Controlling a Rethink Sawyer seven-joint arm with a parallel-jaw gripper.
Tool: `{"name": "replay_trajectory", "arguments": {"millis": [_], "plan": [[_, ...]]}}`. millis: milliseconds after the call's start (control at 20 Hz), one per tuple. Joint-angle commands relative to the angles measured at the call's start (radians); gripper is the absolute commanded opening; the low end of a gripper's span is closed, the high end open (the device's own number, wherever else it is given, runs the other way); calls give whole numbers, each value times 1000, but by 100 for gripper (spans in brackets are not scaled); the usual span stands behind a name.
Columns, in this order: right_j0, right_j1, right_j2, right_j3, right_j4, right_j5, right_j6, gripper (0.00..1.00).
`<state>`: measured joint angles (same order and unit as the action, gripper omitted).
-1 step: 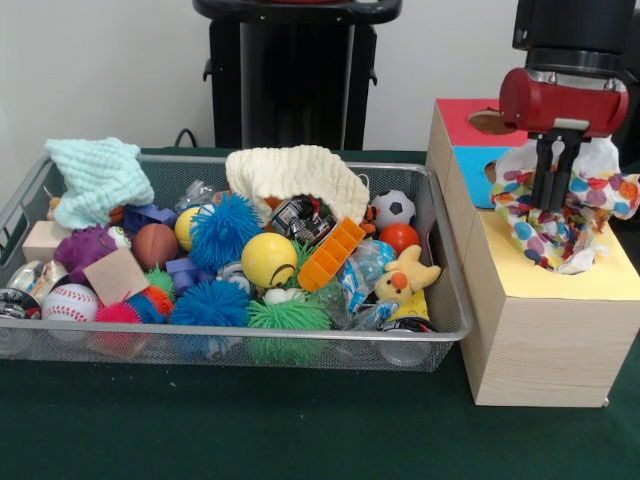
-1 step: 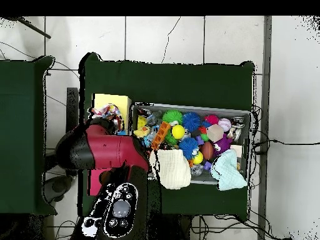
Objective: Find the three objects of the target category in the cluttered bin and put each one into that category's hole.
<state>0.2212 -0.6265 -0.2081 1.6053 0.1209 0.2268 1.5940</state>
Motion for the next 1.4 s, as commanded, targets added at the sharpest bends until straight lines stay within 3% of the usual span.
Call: {"name": "replay_trajectory", "arguments": {"millis": [50,300,850,950,1400], "plan": [[-9,-47,11,30,-6,159,144,0],[1,-136,-11,8,-2,303,135,0],[11,-253,-19,-2,-20,475,125,0],[1,-259,-7,11,-16,478,121,0],[21,-192,-18,96,-51,306,179,0]]}}
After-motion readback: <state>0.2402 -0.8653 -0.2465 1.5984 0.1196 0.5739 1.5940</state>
